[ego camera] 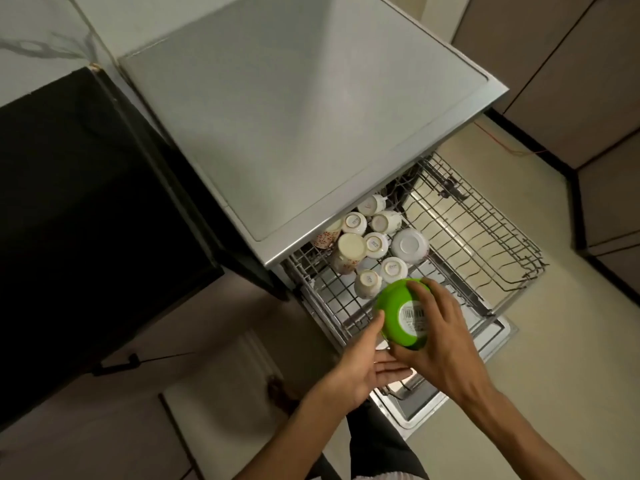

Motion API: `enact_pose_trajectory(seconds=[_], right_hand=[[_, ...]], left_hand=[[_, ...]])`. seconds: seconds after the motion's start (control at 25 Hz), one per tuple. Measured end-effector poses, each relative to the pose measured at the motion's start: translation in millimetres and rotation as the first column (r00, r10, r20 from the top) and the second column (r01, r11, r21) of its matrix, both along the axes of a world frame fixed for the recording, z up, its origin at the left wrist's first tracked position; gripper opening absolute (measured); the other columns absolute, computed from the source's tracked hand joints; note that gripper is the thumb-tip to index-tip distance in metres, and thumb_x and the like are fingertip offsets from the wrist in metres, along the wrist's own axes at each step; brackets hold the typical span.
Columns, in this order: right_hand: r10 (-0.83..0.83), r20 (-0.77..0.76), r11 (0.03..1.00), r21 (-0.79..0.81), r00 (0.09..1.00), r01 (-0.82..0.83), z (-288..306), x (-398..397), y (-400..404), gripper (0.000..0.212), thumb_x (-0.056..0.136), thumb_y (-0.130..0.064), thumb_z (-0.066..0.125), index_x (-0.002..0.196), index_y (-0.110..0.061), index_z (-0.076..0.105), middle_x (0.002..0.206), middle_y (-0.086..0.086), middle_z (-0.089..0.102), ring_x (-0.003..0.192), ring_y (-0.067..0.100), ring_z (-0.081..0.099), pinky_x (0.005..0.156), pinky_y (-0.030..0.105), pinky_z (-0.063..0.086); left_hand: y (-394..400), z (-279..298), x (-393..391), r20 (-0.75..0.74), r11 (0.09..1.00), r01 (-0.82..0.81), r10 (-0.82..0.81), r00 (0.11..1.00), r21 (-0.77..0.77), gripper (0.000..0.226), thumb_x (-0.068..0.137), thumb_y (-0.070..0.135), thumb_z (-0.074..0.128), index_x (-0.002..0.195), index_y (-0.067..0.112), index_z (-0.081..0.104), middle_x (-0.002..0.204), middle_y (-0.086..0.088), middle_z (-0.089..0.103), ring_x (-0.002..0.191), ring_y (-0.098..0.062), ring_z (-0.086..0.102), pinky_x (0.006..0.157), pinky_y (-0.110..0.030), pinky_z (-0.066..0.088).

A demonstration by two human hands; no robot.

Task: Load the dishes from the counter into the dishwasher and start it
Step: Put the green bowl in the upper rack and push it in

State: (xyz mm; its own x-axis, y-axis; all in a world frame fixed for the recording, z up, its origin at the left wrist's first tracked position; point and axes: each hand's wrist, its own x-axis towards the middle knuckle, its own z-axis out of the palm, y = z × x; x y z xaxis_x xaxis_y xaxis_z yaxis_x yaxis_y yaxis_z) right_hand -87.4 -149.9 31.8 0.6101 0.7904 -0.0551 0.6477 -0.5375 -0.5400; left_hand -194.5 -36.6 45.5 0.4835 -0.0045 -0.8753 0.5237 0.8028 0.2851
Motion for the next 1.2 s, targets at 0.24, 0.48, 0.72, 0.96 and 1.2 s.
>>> enact_pose_trajectory(seconds=[0.24, 0.48, 0.72, 0.96, 1.2], right_hand=[[-0.025, 0.053, 0.982, -0.187, 0.998, 0.034, -60.2, 66.9, -24.7, 0.108, 0.056, -0.047, 0.089, 0.145, -0.017, 0.037, 0.148, 0.013, 0.037, 0.137, 0.038, 0.035, 0.104, 0.054, 0.041], [0.057, 0.015, 0.941, -0.336, 0.998, -0.048, -135.8, 128.3, -28.3, 0.11, 0.058, -0.047, 0.087, 0.146, -0.023, 0.026, 0.151, 0.017, 0.033, 0.139, 0.042, 0.03, 0.102, 0.063, 0.041], [0.127, 0.036, 0.893, -0.44, 0.991, -0.098, -184.9, 165.2, -16.6, 0.109, 0.063, -0.049, 0.084, 0.15, -0.023, 0.024, 0.155, 0.018, 0.028, 0.144, 0.041, 0.022, 0.108, 0.062, 0.035], [0.176, 0.037, 0.877, -0.46, 0.984, -0.139, -202.2, 170.9, -8.7, 0.099, 0.072, -0.045, 0.08, 0.152, -0.019, 0.026, 0.157, 0.015, 0.026, 0.146, 0.039, 0.018, 0.113, 0.057, 0.025], [0.197, 0.021, 0.853, -0.496, 0.98, -0.161, -211.5, 173.1, -8.1, 0.102, 0.072, -0.044, 0.081, 0.152, -0.019, 0.024, 0.158, 0.014, 0.024, 0.146, 0.039, 0.015, 0.115, 0.057, 0.025]], left_hand=[[-18.6, -54.1, 81.3, -0.028, 0.977, -0.004, 0.011, 1.0, 0.212, 0.023, 0.098, 0.02, 0.056, 0.12, 0.022, 0.062, 0.11, -0.005, 0.068, 0.094, -0.012, 0.066, 0.073, -0.023, 0.058], [-31.6, -138.7, 145.3, -0.102, 0.958, 0.104, -0.079, 0.992, 0.266, 0.008, 0.091, 0.022, 0.061, 0.088, 0.023, 0.069, 0.108, -0.008, 0.071, 0.105, -0.024, 0.064, 0.095, -0.034, 0.05], [-35.5, -198.6, 183.1, -0.111, 0.972, -0.017, 0.044, 0.993, 0.236, 0.012, 0.089, 0.017, 0.058, 0.094, 0.02, 0.069, 0.105, -0.008, 0.071, 0.107, -0.028, 0.064, 0.098, -0.042, 0.051], [-41.6, -221.0, 188.3, -0.159, 0.972, -0.049, 0.087, 0.983, 0.228, 0.012, 0.093, 0.017, 0.056, 0.097, 0.025, 0.064, 0.108, -0.008, 0.066, 0.105, -0.027, 0.061, 0.101, -0.044, 0.049], [-43.2, -224.7, 195.5, -0.202, 0.972, -0.06, 0.108, 0.974, 0.229, 0.012, 0.086, 0.019, 0.056, 0.096, 0.022, 0.062, 0.117, -0.015, 0.065, 0.109, -0.032, 0.062, 0.101, -0.046, 0.049]])
